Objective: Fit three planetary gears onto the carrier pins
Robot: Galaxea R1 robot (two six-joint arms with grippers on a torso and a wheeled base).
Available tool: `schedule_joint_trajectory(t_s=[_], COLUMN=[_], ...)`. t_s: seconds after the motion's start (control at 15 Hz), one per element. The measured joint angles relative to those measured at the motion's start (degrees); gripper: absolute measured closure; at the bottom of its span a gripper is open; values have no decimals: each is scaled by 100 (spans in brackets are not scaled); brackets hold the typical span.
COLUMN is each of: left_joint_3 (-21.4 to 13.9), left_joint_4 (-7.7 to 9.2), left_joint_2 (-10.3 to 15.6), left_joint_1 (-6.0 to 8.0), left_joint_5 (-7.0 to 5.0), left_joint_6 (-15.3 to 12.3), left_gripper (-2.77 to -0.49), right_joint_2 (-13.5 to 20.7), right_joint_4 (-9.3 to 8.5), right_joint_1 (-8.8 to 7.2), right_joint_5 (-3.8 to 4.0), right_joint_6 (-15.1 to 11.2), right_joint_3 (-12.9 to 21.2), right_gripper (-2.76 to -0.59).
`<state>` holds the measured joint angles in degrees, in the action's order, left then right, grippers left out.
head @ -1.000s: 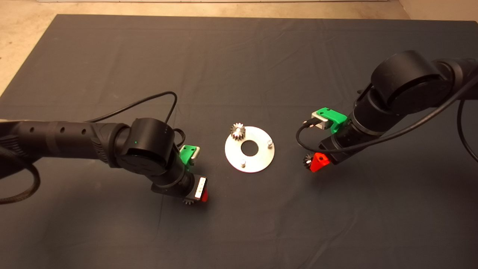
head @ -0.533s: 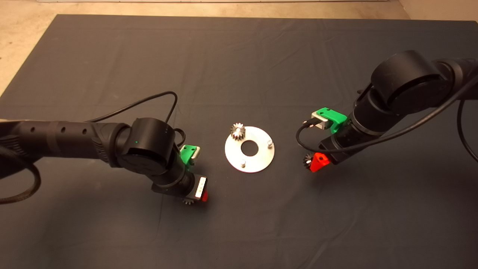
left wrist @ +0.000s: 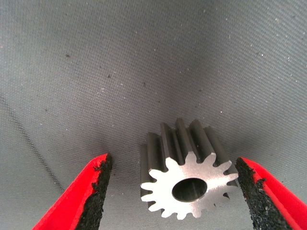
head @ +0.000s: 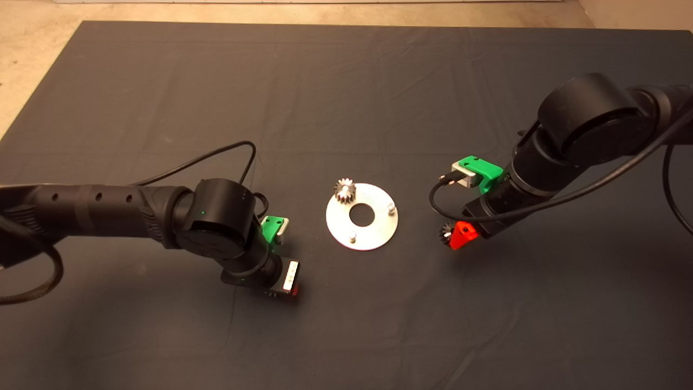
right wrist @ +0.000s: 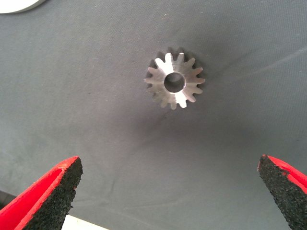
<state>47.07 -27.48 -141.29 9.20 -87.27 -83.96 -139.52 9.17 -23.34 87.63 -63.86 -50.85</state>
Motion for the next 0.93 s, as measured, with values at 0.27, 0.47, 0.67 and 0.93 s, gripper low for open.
schedule_joint_trajectory(t_s=[0.27, 0.47, 0.67, 0.93], left_joint_3=[0, -2, -2, -2], left_joint_4=[-20, -22, -35, -150], left_joint_2=[0, 0, -93, -240], left_joint_1=[0, 0, 0, 0], left_joint_5=[-27, -29, -33, -21], left_joint_6=[0, -2, -2, -9], left_gripper=[-167, -151, -151, -135], right_joint_2=[-1, -1, -15, -15], right_joint_4=[0, 0, 0, 0], right_joint_1=[2, 2, 0, 2], right_joint_5=[5, 5, 5, 7], right_joint_6=[22, 22, 23, 36], right_joint_3=[0, 0, 0, 0], right_gripper=[-273, -273, -273, -273])
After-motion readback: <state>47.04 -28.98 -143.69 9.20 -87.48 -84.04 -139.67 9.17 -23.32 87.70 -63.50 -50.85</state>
